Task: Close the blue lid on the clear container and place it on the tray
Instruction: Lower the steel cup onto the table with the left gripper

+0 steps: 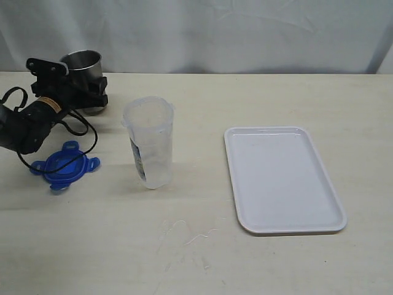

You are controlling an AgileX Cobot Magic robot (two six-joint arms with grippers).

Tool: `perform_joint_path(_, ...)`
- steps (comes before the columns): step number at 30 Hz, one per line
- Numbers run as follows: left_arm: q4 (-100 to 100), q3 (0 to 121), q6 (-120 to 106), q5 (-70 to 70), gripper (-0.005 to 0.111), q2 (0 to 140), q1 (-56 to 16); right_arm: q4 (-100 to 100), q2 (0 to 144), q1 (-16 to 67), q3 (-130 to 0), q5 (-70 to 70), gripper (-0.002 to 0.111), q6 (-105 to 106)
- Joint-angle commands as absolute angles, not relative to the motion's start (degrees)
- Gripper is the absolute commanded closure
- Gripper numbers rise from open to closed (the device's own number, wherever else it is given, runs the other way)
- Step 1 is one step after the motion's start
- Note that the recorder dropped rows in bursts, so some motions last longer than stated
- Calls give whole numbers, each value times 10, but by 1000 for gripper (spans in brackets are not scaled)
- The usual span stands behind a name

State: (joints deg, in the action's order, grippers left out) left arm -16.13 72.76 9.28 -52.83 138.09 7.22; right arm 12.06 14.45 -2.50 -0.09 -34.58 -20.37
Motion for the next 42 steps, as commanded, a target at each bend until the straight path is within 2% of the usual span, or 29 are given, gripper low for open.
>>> perform_joint_path(1,-178,736,91,-564,107,1382,74,125,147,-25,0,-342,104,-204)
perform_joint_path(22,-196,736,92,-570,105,1405,74,125,147,-25,0,-342,104,-204)
perform_joint_path(28,-196,741,91,-625,106,1405,74,125,147,-25,0,-342,104,-204)
perform_joint_path(38,-207,741,89,-590,106,1416,74,125,147,-25,0,-342,104,-204)
perform_joint_path(40,-212,741,90,-595,104,1416,74,125,147,-25,0,-342,104,-204)
perform_joint_path(42,-226,737,92,-606,98,1416,74,125,147,-25,0,-342,104,-204)
